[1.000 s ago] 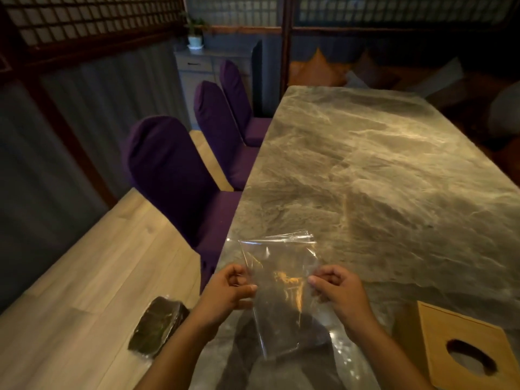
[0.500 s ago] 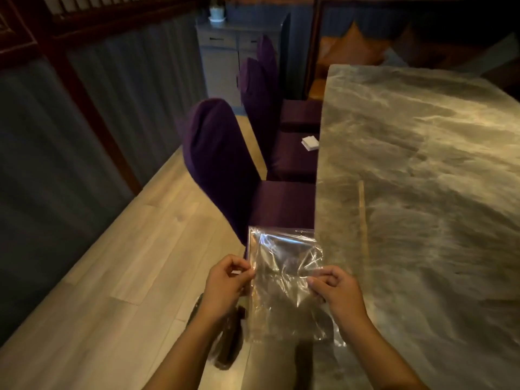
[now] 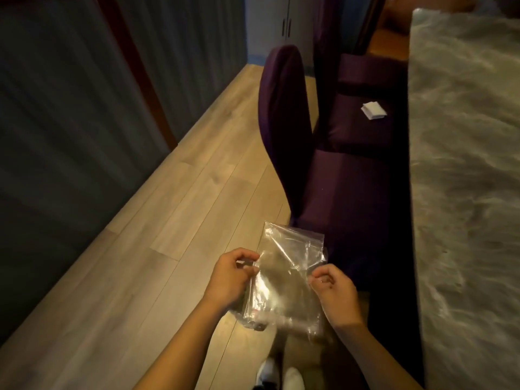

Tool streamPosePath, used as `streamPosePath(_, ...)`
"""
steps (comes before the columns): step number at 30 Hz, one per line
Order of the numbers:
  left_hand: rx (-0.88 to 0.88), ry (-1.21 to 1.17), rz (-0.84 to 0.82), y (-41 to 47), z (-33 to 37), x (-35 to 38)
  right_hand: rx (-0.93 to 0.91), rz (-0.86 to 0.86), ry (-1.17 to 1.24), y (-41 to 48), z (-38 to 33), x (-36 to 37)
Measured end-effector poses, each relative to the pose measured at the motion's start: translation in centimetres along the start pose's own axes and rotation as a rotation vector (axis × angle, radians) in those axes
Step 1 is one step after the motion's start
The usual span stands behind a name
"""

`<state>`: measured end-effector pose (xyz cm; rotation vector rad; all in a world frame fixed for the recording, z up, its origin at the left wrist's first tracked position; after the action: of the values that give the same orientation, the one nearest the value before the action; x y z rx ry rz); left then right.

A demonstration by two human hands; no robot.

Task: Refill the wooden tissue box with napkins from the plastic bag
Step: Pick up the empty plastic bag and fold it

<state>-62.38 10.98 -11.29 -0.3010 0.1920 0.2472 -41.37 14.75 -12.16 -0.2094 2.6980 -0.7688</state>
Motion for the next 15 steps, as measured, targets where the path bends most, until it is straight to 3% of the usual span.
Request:
streamPosePath(5,-0.031,0.116,-0.003,2.0,-5.6,-0.4,0.070,-0.079,-0.164,4.6,5.0,4.5)
streamPosePath(15,-0.039,0.559,-0.072,11.4,-24.0,1.9,0.181,-0.128,-0.548,18.0,19.6,16.2)
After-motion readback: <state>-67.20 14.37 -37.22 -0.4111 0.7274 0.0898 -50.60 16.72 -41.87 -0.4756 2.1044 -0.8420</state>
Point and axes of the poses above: each hand's wrist, its own y-axis towards the middle knuckle, its own x-axis out of the palm, z = x × y, the point moved 9 cm from there along y, towards the middle knuckle, and after that the axes turned 12 degrees about x, right-handed, at the moved point
